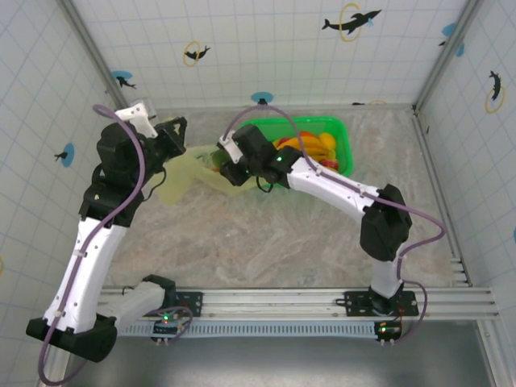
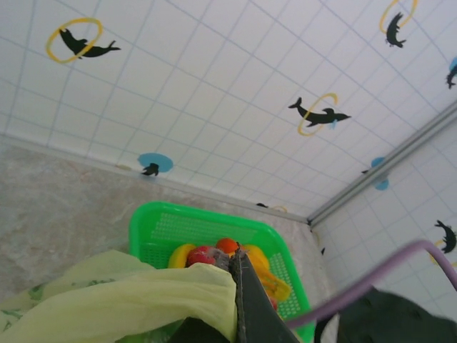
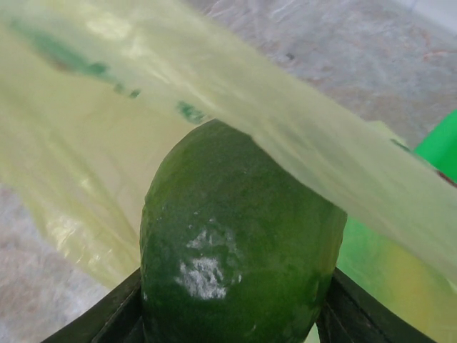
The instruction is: Place the fake fruits into the plastic bag and tie a complex knot
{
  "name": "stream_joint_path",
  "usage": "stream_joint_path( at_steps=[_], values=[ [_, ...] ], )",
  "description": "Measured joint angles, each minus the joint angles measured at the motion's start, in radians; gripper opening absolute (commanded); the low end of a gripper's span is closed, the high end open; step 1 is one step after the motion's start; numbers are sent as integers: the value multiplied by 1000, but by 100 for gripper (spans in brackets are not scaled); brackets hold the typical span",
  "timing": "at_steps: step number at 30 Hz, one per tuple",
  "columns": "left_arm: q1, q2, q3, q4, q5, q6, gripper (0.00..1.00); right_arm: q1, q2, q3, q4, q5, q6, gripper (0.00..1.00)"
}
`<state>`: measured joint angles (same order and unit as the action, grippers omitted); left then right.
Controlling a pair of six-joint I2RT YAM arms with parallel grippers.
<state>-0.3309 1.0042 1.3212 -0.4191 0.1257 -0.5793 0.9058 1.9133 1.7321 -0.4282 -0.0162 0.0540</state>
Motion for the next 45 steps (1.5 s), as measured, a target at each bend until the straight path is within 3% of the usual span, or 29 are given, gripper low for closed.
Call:
stream_joint_path(
  at_steps=[2,5,12,15,20,25,28,38,45],
  values=[
    [0,5,0,6,22,0,0,-16,55,94,-28,-7,5,83],
    [0,19,0,9,23,-5,0,-13,109,187,-53,-7,0,89],
    [0,87,35,4,-27,-56,0,-3,89,196,-92,-26,-6,84],
    [0,99,38,2,-60,-58,0,-32,-43,60,-34,-65,18,79],
    [0,86,-5,1,-96,-57,0,-216,-375,-219,113,-180,119,68],
    [0,84,-40,-5,-121,-55,0,-422,-498,-383,191,-198,178,67],
    [0,78,-43,-5,-135,-49,0,-444,-454,-430,129,-144,174,68],
    [0,22,-148,25,-114,-46,0,-438,-144,-396,-118,140,34,90],
    [-13,5,-170,25,-112,-33,0,-401,20,-240,-191,286,-11,89]
  ],
)
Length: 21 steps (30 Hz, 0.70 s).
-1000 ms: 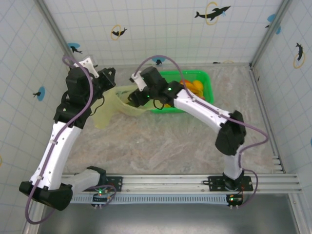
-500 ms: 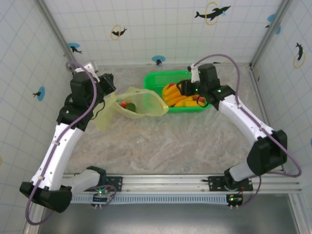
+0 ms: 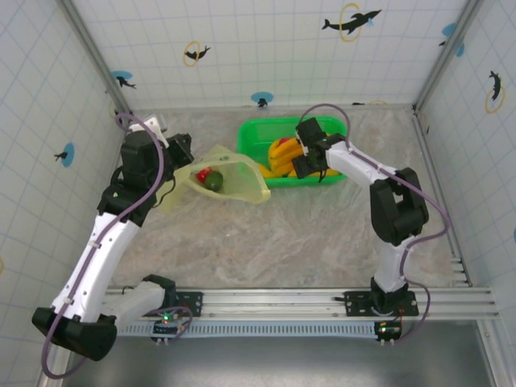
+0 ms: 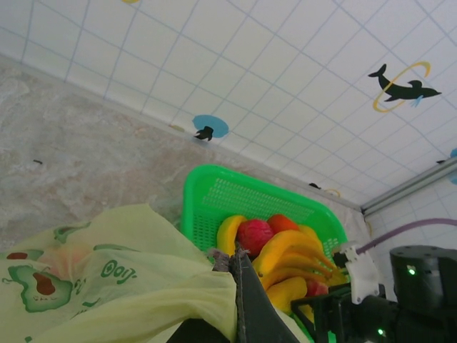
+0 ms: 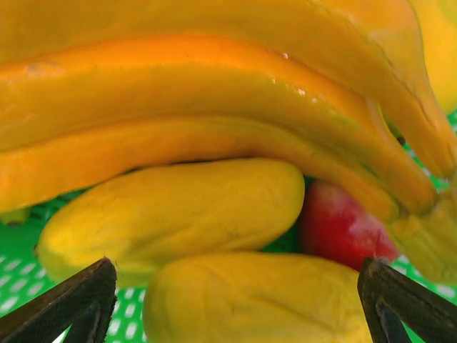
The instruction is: Place the fake fruits into the plastic bag and tie a complex knot
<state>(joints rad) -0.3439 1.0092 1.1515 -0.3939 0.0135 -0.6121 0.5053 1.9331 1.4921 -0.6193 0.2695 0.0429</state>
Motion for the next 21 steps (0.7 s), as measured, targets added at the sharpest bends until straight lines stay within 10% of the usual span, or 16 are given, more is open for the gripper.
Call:
stream_joint_path(
  at_steps=[12,16,21],
  values=[
    [-22,-10,-12,6,-8,13,0,10,134,131,-6,131,-9,70],
    [-22,-11,-13,7,-12,14,0,-6,134,171,-11,160,-13,49],
    [-22,-12,-14,7,-19,14,0,-42,132,236,-10,152,0,52]
  ],
)
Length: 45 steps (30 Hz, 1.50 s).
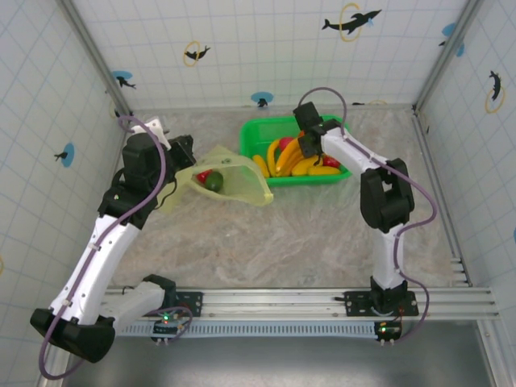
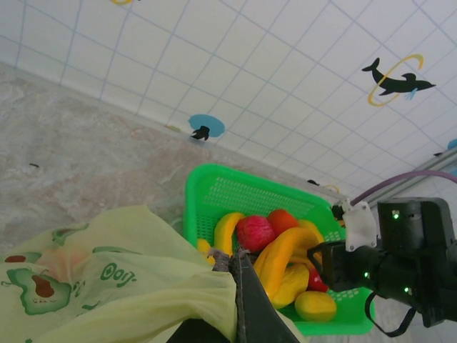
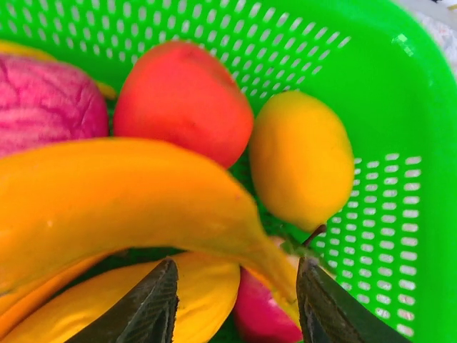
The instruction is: Place the fake fruits into the plastic bag and tie a complex knot
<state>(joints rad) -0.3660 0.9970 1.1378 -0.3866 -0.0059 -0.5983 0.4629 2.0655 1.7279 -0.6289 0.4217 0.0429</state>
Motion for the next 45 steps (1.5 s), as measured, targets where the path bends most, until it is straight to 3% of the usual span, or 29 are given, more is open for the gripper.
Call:
stream_joint_path(
  at_steps=[3,10,22,25,31,36,45],
  values=[
    [0,-4,-3,1,-2,0,0,-6,-13,2,-18,-56,12,67],
    [0,-7,-16,16,13,1,0,1,-30,2,-137,-163,4,85],
    [-40,-7,-18,19,12,26,0,-16,33,-12,-292,-169,51,89],
    [-46,-7,-18,20,11,27,0,-26,75,-10,-302,-167,55,85],
    [-47,-7,-18,21,7,27,0,-27,114,48,-325,-167,64,60],
    [-47,-7,-18,21,1,27,0,-32,117,68,-313,-168,75,49],
    [-47,-9,-18,21,-14,30,0,-69,98,71,-233,-269,133,49]
  ],
)
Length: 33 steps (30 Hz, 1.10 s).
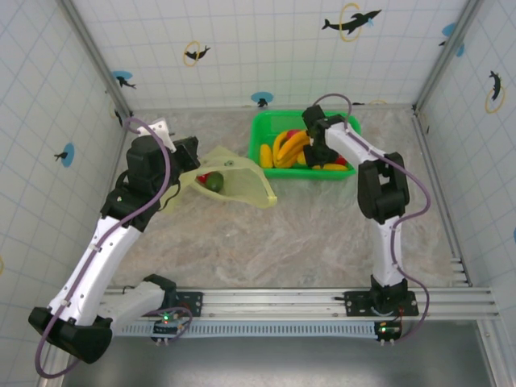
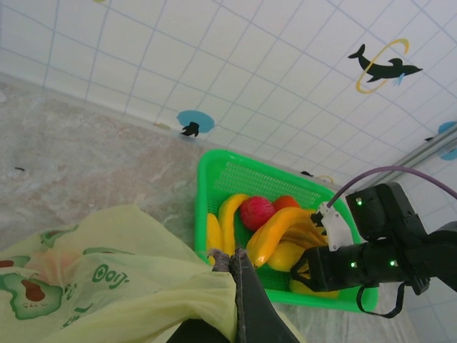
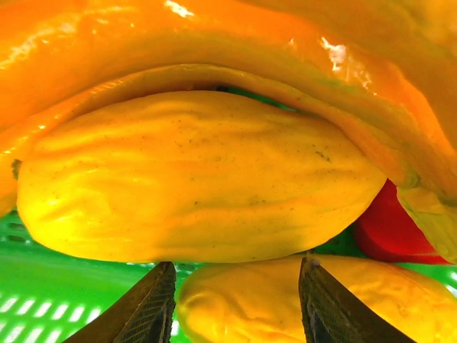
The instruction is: Place the fake fruits into the plastic bag and tie a complex knot
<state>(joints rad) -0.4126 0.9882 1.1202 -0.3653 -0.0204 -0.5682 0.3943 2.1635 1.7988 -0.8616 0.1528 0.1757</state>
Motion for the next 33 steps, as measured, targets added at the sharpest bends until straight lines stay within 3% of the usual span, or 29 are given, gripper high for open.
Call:
stream_joint_path(
  at_steps=[6,14,20,27,33],
  values=[
    [0,-10,0,0,-14,14,0,-7,-140,-143,74,-53,29,47],
    [0,-13,0,0,-19,19,0,-7,-173,-147,149,-152,102,48],
    [0,-22,0,0,-22,19,0,11,-143,-147,187,-177,167,58],
    [0,-31,-1,0,-23,19,0,37,-28,-133,187,-106,188,82],
    [0,-31,-10,0,-23,19,0,47,58,-86,172,-17,191,82]
  ],
)
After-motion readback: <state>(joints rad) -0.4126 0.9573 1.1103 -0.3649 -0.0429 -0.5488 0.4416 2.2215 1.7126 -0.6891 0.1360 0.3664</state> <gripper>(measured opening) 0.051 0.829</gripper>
